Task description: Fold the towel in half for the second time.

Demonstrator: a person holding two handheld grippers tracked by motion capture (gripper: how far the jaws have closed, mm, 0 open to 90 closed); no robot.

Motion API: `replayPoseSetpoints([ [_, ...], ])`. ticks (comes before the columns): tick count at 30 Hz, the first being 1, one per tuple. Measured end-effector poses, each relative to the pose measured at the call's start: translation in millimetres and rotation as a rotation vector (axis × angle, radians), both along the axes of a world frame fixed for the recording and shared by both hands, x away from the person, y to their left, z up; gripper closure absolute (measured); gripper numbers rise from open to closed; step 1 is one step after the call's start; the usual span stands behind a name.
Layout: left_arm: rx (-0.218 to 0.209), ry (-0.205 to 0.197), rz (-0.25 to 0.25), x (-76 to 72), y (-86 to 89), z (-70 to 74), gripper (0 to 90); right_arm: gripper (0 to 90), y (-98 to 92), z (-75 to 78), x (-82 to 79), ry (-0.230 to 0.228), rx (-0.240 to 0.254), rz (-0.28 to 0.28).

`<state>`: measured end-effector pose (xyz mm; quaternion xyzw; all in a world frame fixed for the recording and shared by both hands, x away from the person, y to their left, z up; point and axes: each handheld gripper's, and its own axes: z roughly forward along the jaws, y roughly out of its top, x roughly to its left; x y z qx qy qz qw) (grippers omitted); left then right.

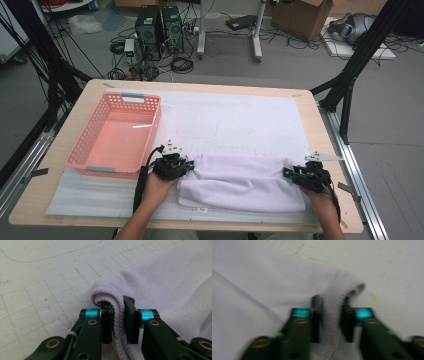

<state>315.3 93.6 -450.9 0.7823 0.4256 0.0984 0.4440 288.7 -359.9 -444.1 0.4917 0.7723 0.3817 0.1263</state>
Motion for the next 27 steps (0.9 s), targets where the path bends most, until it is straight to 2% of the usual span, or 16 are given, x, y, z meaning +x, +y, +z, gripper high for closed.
replayPoseSetpoints([
  [1, -0.023, 0.010, 0.013, 1.3, 2.2, 0.1, 80.6, 80.9, 1.5, 1.6, 0.8, 0.006, -0.009, 0.002],
  [3, -0.055, 0.004, 0.036, 4.3, 5.3, 3.3, 81.9, 81.9, 1.3, 3.6, 2.3, -0.005, -0.005, 0.002],
  [6, -0.073, -0.014, 0.057, 11.4, 4.3, 8.1, 81.9, 82.0, -4.4, 5.9, 8.9, -0.032, 0.054, -0.033],
  [7, -0.053, -0.004, 0.060, 15.9, 3.3, 8.7, 82.1, 82.0, -5.0, 6.8, 11.6, -0.039, 0.052, -0.045],
  [8, -0.050, -0.008, 0.065, 20.2, 2.4, 9.0, 82.0, 82.0, -4.4, 7.8, 14.6, -0.048, 0.044, -0.052],
  [13, -0.049, -0.032, 0.105, 44.8, -2.6, 13.0, 82.1, 82.0, -0.1, 16.3, 34.9, -0.096, 0.009, -0.090],
  [15, -0.044, -0.041, 0.111, 56.4, -4.6, 13.2, 82.1, 81.9, -0.8, 19.3, 46.2, -0.104, 0.018, -0.112],
  [17, -0.048, -0.032, 0.127, 67.5, -6.5, 12.9, 82.1, 81.9, -1.6, 21.1, 57.9, -0.098, 0.016, -0.128],
  [18, -0.068, -0.047, 0.144, 71.0, -6.0, 11.6, 82.1, 81.9, -1.4, 21.6, 63.1, -0.092, 0.013, -0.134],
  [19, -0.079, -0.025, 0.153, 75.9, -5.7, 10.0, 82.0, 81.8, -1.0, 21.6, 67.8, -0.092, 0.008, -0.137],
  [21, -0.062, -0.007, 0.157, 84.0, -6.3, 6.5, 82.1, 81.9, 0.4, 20.9, 76.8, -0.083, -0.011, -0.139],
  [24, -0.055, -0.002, 0.160, 89.5, -7.8, 4.7, 82.0, 81.9, 3.1, 18.6, 86.6, -0.075, -0.028, -0.150],
  [25, -0.065, -0.006, 0.171, 92.1, -7.3, 2.4, 82.0, 81.8, 3.5, 17.3, 89.9, -0.077, -0.026, -0.158],
  [27, -0.075, 0.015, 0.182, 92.6, -6.3, -0.5, 80.7, 81.3, 3.5, 15.4, 93.5, -0.068, -0.014, -0.165],
])
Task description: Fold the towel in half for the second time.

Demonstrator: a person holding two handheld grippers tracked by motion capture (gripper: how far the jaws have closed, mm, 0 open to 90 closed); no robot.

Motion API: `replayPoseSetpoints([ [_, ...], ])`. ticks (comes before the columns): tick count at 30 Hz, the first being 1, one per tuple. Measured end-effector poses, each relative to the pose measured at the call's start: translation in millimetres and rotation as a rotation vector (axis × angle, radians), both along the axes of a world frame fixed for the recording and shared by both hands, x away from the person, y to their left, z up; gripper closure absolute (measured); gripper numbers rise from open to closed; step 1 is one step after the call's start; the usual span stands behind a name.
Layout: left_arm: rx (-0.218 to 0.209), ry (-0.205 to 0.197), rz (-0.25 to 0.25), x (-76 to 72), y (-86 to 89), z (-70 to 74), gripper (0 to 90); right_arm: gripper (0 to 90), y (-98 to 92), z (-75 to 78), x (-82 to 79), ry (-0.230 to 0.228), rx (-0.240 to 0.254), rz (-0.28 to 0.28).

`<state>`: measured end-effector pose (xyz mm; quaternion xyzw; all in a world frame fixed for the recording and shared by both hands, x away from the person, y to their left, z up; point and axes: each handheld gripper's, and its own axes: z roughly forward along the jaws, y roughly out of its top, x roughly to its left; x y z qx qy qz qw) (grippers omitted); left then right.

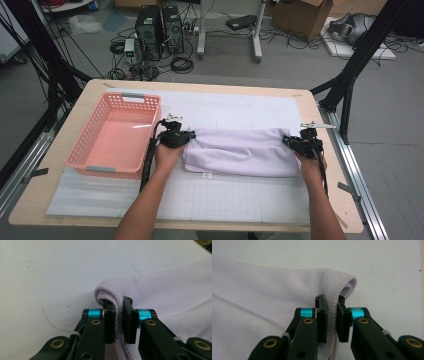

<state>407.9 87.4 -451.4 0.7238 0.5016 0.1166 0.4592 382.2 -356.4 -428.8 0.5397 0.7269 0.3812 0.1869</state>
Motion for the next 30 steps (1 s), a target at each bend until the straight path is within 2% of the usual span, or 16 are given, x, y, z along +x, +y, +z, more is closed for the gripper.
replayPoseSetpoints([
  [1, 0.007, 0.003, 0.011, -0.5, 1.0, 0.4, 76.1, 79.3, 0.5, -0.5, 0.5, 0.006, 0.008, -0.004],
  [3, 0.004, 0.009, 0.020, -2.7, 4.2, 4.7, 57.6, 68.1, -0.9, 0.0, -0.7, 0.009, 0.017, -0.016],
  [6, -0.004, -0.023, -0.001, -12.0, 7.8, 16.5, 49.6, 60.4, -8.2, 8.2, -9.8, -0.028, 0.054, -0.039],
  [8, -0.023, -0.057, -0.024, -20.6, 10.7, 23.9, 49.1, 58.0, -13.9, 14.8, -19.1, -0.048, 0.074, -0.045],
  [11, -0.060, -0.076, -0.041, -35.0, 15.0, 30.5, 49.2, 57.2, -21.2, 20.9, -35.0, -0.068, 0.085, -0.032],
  [15, -0.066, -0.109, -0.073, -57.6, 16.5, 30.4, 51.1, 55.5, -25.6, 21.3, -59.6, -0.074, 0.108, -0.002],
  [16, -0.056, -0.105, -0.089, -61.7, 16.9, 30.7, 51.1, 54.8, -25.8, 20.0, -65.7, -0.074, 0.111, 0.008],
  [17, -0.049, -0.118, -0.099, -66.8, 17.6, 30.9, 51.0, 54.3, -25.4, 18.4, -71.7, -0.070, 0.109, 0.015],
  [18, -0.059, -0.129, -0.101, -72.4, 19.0, 31.0, 51.1, 53.9, -25.3, 16.6, -77.0, -0.068, 0.106, 0.023],
  [22, -0.070, -0.141, -0.128, -89.7, 22.9, 31.1, 52.7, 52.5, -26.5, 10.8, -96.2, -0.065, 0.111, 0.038],
  [23, -0.070, -0.141, -0.128, -89.7, 22.9, 31.1, 52.8, 52.3, -26.9, 9.8, -99.9, -0.062, 0.114, 0.042],
  [24, -0.083, -0.143, -0.135, -98.0, 26.2, 30.4, 53.1, 52.1, -27.1, 8.8, -102.8, -0.061, 0.116, 0.044],
  [26, -0.091, -0.148, -0.142, -105.6, 30.0, 27.6, 53.1, 51.9, -28.2, 7.6, -108.3, -0.063, 0.124, 0.054],
  [30, -0.093, -0.136, -0.176, -115.6, 32.9, 21.0, 53.8, 51.9, -27.0, 6.3, -114.9, -0.051, 0.137, 0.081],
])
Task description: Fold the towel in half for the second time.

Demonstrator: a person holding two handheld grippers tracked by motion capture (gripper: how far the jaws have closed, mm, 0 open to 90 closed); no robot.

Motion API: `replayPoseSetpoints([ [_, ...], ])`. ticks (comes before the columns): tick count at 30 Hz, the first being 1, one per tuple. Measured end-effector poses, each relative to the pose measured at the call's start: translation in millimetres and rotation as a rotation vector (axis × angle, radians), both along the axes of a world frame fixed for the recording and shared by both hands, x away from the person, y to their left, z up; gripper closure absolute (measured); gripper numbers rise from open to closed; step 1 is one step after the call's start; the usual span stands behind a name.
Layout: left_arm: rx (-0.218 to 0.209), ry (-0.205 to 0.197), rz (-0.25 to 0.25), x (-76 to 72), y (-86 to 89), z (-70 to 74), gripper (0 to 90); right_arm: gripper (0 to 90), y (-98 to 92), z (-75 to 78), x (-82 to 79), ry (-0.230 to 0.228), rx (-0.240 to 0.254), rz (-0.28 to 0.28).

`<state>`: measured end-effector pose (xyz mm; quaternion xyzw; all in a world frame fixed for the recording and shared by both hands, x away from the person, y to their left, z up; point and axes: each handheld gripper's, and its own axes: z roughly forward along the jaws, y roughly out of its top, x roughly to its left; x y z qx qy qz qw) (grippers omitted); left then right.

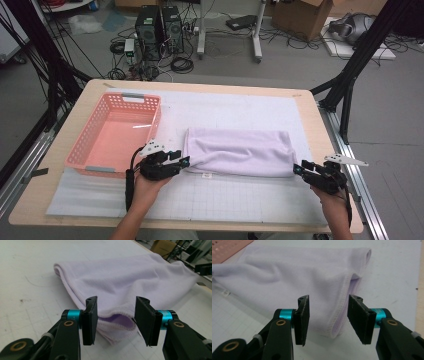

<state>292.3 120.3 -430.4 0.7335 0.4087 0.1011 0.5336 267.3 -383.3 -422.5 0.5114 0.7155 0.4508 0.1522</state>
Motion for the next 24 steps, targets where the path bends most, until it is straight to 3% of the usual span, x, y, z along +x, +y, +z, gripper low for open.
replayPoseSetpoints([
  [6, 0.004, -0.031, -0.027, -10.4, -0.3, 3.3, 54.9, 53.0, 5.4, -1.2, -0.8, 0.008, -0.032, 0.028],
  [11, 0.040, -0.007, -0.053, -6.5, -10.2, -6.6, 55.6, 56.9, 6.8, -2.4, 0.5, 0.012, -0.042, 0.040],
  [13, 0.071, -0.002, -0.065, -0.5, -18.1, -11.7, 58.0, 65.7, 8.2, -3.6, 1.3, 0.012, -0.048, 0.047],
  [15, 0.078, -0.004, -0.063, 3.6, -24.2, -14.9, 73.6, 81.1, 9.7, -3.7, 1.6, 0.008, -0.045, 0.063],
  [16, 0.069, -0.006, -0.052, 4.8, -25.0, -15.1, 84.4, 86.2, 10.3, -3.2, 1.8, -0.006, -0.048, 0.066],
  [18, 0.007, 0.017, -0.055, 5.9, -21.1, -13.6, 85.6, 87.0, 9.6, -0.2, 2.1, -0.041, -0.053, 0.042],
  [19, 0.007, 0.017, -0.055, 5.9, -21.1, -13.6, 85.7, 87.3, 8.3, 1.5, 1.9, -0.052, -0.038, 0.027],
  [21, -0.048, 0.022, -0.045, 3.9, -9.5, -8.4, 85.9, 87.5, 3.7, 4.3, 0.4, -0.077, -0.024, -0.003],
  [24, -0.064, 0.036, -0.051, 1.0, 1.7, -6.0, 85.8, 87.6, -4.9, 6.7, -2.2, -0.095, 0.006, -0.024],
])
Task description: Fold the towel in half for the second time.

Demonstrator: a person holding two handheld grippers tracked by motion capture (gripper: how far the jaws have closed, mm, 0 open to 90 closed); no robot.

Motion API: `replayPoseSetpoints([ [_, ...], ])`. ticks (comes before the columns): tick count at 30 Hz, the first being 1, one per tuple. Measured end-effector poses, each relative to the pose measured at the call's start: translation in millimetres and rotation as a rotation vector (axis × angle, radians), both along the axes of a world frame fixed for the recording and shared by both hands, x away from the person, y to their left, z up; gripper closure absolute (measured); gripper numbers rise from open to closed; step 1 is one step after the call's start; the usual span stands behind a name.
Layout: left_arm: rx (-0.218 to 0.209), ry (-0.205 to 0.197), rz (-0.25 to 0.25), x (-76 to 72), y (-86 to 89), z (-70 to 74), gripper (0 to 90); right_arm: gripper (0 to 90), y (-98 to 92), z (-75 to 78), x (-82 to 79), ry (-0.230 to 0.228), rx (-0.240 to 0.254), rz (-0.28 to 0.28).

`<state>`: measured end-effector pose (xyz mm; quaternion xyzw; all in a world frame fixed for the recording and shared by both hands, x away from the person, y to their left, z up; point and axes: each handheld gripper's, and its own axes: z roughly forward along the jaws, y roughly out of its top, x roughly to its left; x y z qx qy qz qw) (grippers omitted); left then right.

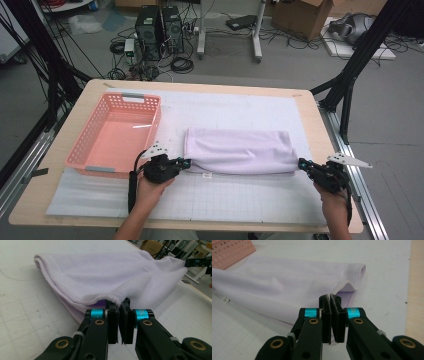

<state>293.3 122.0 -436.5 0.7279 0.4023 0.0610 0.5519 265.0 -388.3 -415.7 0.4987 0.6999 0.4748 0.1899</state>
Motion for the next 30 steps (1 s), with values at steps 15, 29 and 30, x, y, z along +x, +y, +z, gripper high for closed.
replayPoseSetpoints([
  [15, 0.062, -0.020, 0.007, -6.7, -0.3, 11.7, 47.4, 63.9, -7.3, 8.2, -11.9, 0.046, -0.026, -0.029],
  [29, 0.182, 0.013, 0.160, 66.7, -23.4, 8.0, 49.1, 59.4, 14.5, 3.1, 54.8, 0.078, -0.115, -0.020],
  [30, 0.195, 0.019, 0.170, 71.7, -24.0, 6.4, 49.7, 59.4, 14.8, 2.7, 59.8, 0.081, -0.119, -0.028],
])
